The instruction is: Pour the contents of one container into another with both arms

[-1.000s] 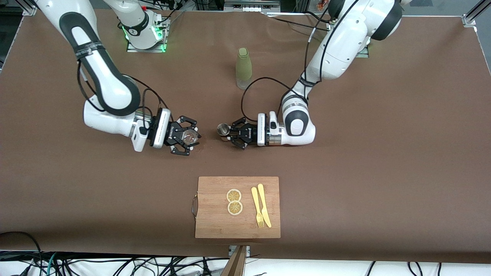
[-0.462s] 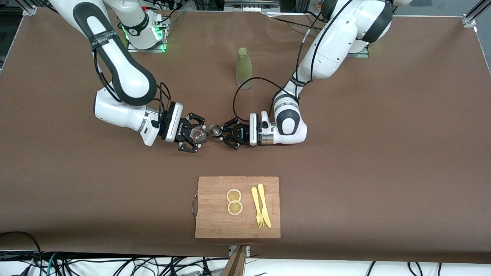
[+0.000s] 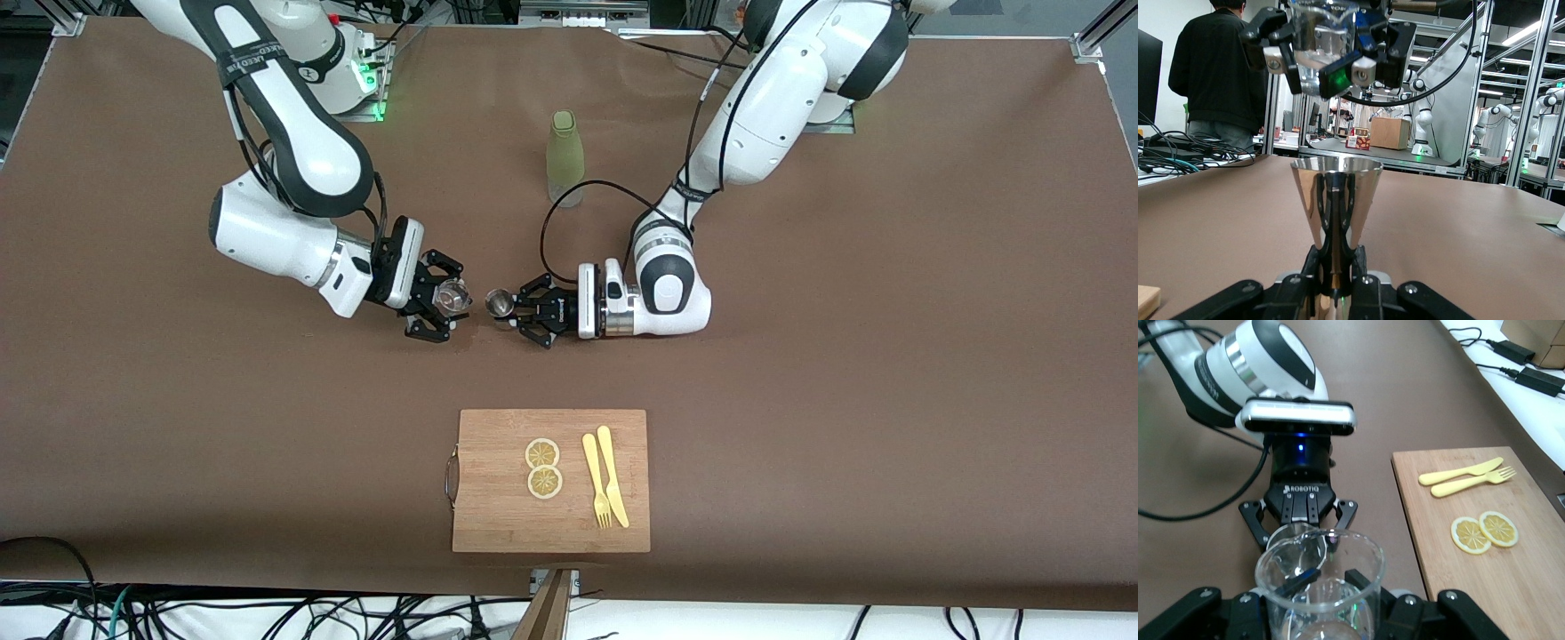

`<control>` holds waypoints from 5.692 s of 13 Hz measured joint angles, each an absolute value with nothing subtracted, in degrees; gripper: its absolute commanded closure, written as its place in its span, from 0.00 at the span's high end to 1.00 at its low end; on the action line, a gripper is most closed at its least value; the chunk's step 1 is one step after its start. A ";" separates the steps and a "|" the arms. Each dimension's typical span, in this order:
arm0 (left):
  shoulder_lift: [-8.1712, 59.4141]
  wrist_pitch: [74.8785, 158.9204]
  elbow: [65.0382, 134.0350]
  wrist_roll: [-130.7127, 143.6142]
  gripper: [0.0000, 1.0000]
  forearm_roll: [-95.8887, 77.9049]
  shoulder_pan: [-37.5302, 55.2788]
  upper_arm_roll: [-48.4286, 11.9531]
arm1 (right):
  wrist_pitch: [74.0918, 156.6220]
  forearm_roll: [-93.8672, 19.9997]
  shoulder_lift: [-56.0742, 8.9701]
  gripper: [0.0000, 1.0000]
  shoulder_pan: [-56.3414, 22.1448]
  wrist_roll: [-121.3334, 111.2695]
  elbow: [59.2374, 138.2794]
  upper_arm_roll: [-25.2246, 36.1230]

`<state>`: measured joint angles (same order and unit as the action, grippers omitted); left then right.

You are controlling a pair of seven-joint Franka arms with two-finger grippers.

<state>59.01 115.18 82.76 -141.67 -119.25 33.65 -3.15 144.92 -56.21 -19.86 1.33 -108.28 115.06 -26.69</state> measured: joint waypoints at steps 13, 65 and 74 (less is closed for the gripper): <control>59.18 116.94 81.83 -141.67 0.00 -119.25 34.31 -3.15 | 156.38 -49.18 -19.85 0.24 -3.69 -108.29 115.30 -26.73; 58.08 118.17 82.83 -144.37 0.00 -118.94 32.02 -1.33 | 147.88 -81.25 -15.70 0.23 -6.59 -108.48 119.00 -17.24; 43.70 103.22 102.40 -149.34 0.00 -96.48 13.35 1.25 | 117.24 -87.10 -21.80 0.23 -5.43 -112.56 119.33 3.67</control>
<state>43.70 103.22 102.40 -149.34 -96.48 13.35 1.25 117.24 -87.10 -21.80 -5.43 -112.56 119.33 3.67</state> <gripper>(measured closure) 0.793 0.771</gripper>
